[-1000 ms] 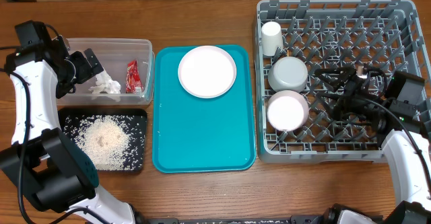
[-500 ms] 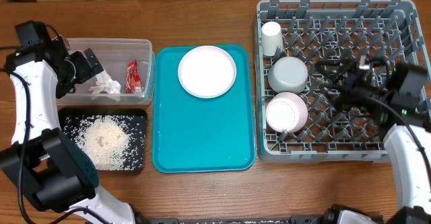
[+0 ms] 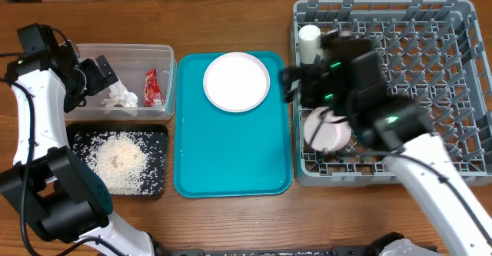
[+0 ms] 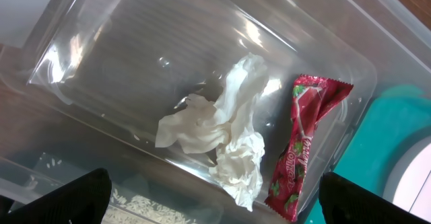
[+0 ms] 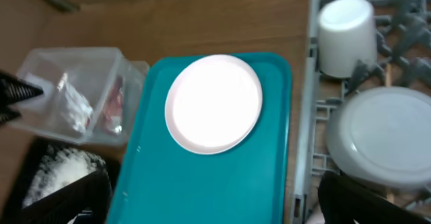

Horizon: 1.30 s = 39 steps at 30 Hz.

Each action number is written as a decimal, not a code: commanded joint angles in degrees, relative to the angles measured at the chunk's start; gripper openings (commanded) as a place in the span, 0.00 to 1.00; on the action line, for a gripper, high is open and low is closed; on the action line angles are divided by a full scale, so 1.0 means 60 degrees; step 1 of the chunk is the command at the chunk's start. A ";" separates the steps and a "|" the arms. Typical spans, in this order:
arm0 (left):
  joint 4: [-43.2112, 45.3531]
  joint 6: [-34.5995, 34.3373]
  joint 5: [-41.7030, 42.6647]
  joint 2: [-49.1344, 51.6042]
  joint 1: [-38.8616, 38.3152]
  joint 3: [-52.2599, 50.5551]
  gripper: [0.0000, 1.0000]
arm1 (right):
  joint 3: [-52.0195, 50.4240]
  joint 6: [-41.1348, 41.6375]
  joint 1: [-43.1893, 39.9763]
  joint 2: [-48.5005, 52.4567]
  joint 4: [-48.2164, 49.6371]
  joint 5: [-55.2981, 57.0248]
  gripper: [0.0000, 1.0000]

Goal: Sort waste into correct bins and load items into the dishwasher
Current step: 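Release in rack and move right gripper back to remaining plate, then lower right gripper onto plate edge and grasp it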

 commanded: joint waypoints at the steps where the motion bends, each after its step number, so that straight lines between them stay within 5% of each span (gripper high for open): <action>1: -0.0022 0.0178 -0.0055 -0.0321 -0.0124 0.0149 1.00 | 0.0200 -0.0761 0.1348 0.0820 0.0339 0.2029 1.00; 9: -0.0022 0.0178 -0.0055 -0.0321 -0.0124 0.0149 1.00 | 0.0200 -0.0954 0.2065 0.3111 0.1344 0.2025 1.00; 14: -0.0022 0.0178 -0.0055 -0.0321 -0.0124 0.0149 1.00 | 0.0200 -0.0918 0.2065 0.3974 0.1931 0.2025 0.79; 24: -0.0022 0.0178 -0.0055 -0.0321 -0.0124 0.0149 1.00 | 0.0197 -0.0918 0.2062 0.4371 0.3304 0.2135 0.23; 35: -0.0022 0.0178 -0.0055 -0.0321 -0.0124 0.0149 1.00 | 0.0182 -0.0867 0.2044 0.4386 0.4335 0.3377 0.19; 36: -0.0022 0.0178 -0.0055 -0.0321 -0.0124 0.0149 1.00 | 0.0182 -0.0845 0.2014 0.4386 0.4339 0.3432 0.31; 39: -0.0022 0.0178 -0.0055 -0.0321 -0.0124 0.0149 1.00 | 0.0182 -0.0845 0.2007 0.4386 0.4339 0.3016 0.34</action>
